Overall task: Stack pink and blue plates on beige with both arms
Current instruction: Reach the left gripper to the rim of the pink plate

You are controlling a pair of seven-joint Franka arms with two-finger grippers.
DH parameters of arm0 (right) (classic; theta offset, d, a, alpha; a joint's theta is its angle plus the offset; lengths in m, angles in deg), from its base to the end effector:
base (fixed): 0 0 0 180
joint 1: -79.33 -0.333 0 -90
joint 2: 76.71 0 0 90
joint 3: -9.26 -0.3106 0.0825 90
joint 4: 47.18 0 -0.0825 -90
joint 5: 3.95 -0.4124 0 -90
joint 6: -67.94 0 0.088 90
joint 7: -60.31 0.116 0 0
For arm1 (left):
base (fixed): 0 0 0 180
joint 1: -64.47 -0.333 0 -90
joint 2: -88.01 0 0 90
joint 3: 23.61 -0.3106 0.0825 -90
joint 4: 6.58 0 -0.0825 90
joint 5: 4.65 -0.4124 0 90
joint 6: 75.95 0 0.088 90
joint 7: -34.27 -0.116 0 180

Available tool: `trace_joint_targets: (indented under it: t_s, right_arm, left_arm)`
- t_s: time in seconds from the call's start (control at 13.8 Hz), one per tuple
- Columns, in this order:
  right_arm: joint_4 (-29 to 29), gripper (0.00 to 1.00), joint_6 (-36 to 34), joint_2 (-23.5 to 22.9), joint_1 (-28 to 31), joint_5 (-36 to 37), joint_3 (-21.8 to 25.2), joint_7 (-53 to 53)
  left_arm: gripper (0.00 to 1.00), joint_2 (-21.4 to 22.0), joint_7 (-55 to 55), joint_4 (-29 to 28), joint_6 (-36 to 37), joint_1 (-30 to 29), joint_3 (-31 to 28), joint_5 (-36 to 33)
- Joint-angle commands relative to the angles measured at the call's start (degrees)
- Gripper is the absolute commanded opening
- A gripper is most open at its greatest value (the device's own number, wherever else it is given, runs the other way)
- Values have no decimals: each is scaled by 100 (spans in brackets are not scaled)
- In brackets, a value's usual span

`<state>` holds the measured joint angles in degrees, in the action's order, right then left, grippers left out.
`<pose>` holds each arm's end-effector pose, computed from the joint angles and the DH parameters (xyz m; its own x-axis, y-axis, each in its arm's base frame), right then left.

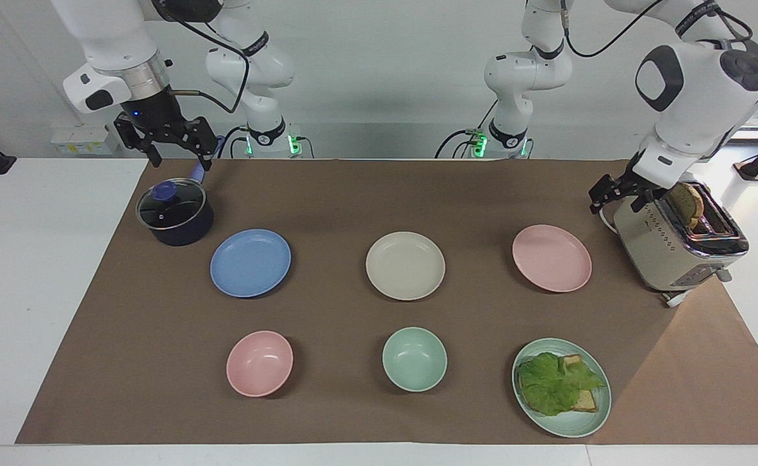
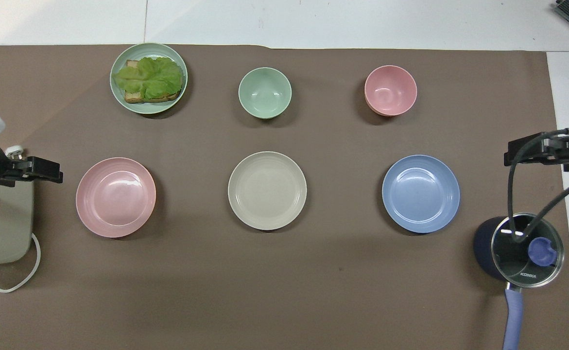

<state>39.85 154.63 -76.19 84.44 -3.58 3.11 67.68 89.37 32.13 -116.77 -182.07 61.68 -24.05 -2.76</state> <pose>0.5746 0.0099 0.6360 0.9939 -0.1106 0.0040 -0.1106 -0.9938 0.0070 0.5737 0.0295 0.4705 0.9985 0.0281 -0.0462 0.0297 -0.9990 0.0331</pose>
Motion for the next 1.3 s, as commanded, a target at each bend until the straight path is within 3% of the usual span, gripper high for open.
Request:
trace_joint_targets:
  t_s: [0.0,0.14,0.51,0.65,1.01,1.08,1.16,1.23]
  right_arm:
    - [25,100,-21,63,60,-81,-17,-34]
    - [25,100,-29,63,69,-81,-26,-34]
    - [34,100,-29,63,68,-81,-26,-43]
    - [51,100,-29,71,77,-81,-17,-69]
    - [51,100,-29,71,77,-81,-8,-95]
    - [51,100,-29,71,77,-81,-8,-95]
    - [51,100,-29,71,77,-81,-8,-87]
    - [51,100,-29,71,77,-81,-8,-95]
  left_arm:
    - [100,-56,-23,-494,-592,-108,9,57]
    - [100,-442,29,-591,-847,-117,9,57]
    - [100,-874,64,-1004,-1560,-267,9,66]
    - [100,-901,91,-1311,-1831,-276,9,66]
    - [100,-672,407,-1734,-1701,-267,17,66]
    - [80,-672,416,-1734,-1623,-267,9,66]
    - [41,-664,538,-1734,-1587,-267,9,66]
    - [14,-663,800,-1717,-1552,-267,17,66]
